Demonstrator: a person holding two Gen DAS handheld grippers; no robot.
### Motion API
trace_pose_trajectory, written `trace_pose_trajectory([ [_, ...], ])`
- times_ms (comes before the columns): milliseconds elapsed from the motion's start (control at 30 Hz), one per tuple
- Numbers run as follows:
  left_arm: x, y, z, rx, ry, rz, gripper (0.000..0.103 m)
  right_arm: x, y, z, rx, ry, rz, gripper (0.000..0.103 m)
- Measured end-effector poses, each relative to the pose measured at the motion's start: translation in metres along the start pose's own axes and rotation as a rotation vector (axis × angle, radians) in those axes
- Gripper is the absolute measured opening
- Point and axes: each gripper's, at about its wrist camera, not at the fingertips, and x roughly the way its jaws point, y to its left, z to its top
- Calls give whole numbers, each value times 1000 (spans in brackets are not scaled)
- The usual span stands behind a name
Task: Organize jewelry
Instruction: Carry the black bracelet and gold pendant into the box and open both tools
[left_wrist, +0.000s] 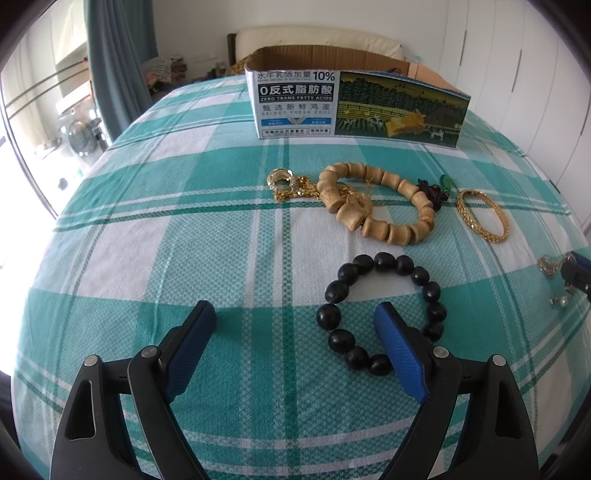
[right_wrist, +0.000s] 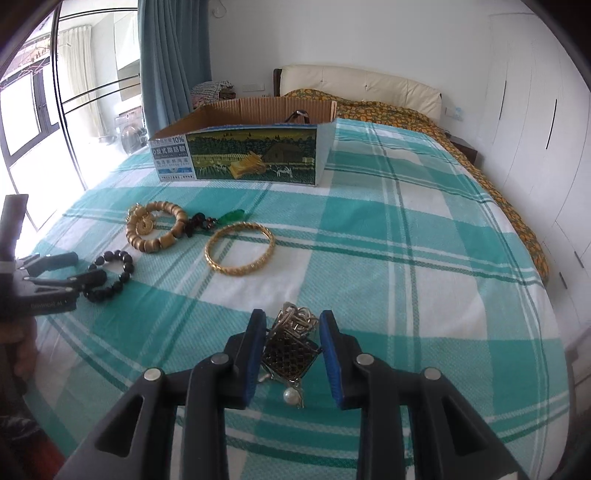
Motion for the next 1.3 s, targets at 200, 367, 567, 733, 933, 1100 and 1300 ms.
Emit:
trace_pose_trajectory([
  [200,-3,3,-2,-8,-3,-47,94,-8,-17,-19,66,-2,37,65],
  [367,-7,10,-7,-22,7,-48,94,0,-14,-23,47,35,1,65],
  [567,-2,0,-4,2,22,-2,94,13,-7,-7,20,63,-3,65],
  [733,-7,-7,-5,13,16,-14,72,21,-2,1,3,69,5,53],
  [933,-13,-15,-2,0,0,-90,11,14,-14,3,72,71,45,16],
  [1100,-38,-5,12,-72,-47,-166,11,-15,-18,12,117,13,81,16],
  [1300,-72,-4,38,-84,-103,-235,11,-42,-12,32,123,-45,129,16],
])
